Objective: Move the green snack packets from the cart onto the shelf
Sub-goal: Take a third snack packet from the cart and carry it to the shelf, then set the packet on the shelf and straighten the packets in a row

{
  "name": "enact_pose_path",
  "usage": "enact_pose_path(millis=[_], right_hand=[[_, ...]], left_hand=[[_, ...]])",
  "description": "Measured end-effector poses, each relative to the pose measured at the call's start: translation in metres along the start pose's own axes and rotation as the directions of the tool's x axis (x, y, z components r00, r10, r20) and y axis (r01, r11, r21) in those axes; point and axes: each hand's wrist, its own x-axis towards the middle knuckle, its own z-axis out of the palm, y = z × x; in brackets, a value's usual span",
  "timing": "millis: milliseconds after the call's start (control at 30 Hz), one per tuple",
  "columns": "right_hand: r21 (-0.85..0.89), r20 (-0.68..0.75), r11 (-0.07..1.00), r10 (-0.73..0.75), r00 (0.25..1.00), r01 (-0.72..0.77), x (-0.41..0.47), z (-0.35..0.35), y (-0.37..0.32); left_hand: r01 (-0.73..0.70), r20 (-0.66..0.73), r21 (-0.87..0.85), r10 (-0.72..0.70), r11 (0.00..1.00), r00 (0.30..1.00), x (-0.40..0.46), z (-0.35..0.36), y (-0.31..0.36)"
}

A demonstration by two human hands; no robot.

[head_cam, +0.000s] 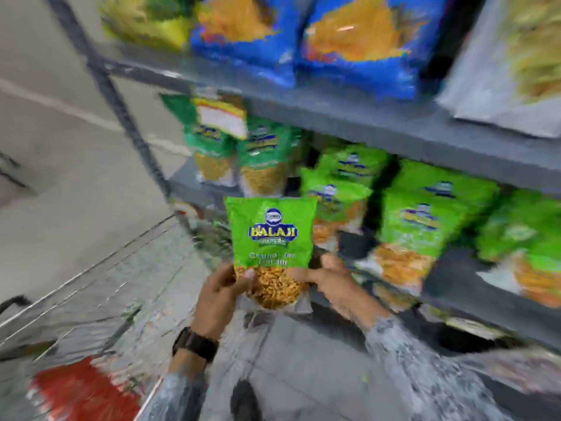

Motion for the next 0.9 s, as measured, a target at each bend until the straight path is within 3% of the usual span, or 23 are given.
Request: enact_pose_path(millis=[167,333,400,500,533,633,700,800,900], right_hand=[[-0.177,-0.298,0.982,-0.115,0.947,0.063,-0.105,-0.151,0.026],[-0.158,-0.613,0.987,-0.128,0.78,0.037,-0.164,-0.275,0.049],[-0.202,-0.686,0.978,-0.183,0.704,0.057,-0.17,-0.317,0.053],[-0.198,-0.763,0.977,-0.205,0.614,0.08,-0.166,-0.367,0.063],[-0.174,-0.806,0.976,-0.218,0.55,0.133,-0.154,-0.419,0.126],[-0.176,-0.828,0.98,-0.201,0.524,0.098,-0.134,-0.433,0.152],[-0.176,-0.794,0.978,-0.208,0.571,0.112,-0.13,-0.416,0.163],[-0.199,-0.764,0.972,-0.232,0.602,0.122,-0.129,-0.409,0.169],[-0.291,-0.732,0.954,-0.27,0.626,0.071,-0.141,-0.404,0.175]], left_hand=[[-0.072,0.304,0.131,0.029,0.989,0.952,-0.025,0.167,0.013],[-0.129,0.477,0.216,0.011,0.968,0.879,-0.037,0.326,0.016],[-0.184,0.538,0.183,0.058,0.966,0.841,-0.037,0.377,0.019],[-0.252,0.525,0.203,0.112,0.946,0.844,-0.015,0.433,0.017],[-0.277,0.578,0.188,0.122,0.942,0.807,-0.001,0.497,-0.033],[-0.256,0.527,0.296,0.066,0.92,0.847,0.013,0.508,-0.059],[-0.252,0.492,0.301,0.076,0.92,0.867,0.01,0.491,-0.066],[-0.211,0.516,0.088,0.137,0.974,0.845,0.018,0.474,-0.041],[-0.233,0.6,-0.086,0.238,0.969,0.764,0.017,0.471,0.007]])
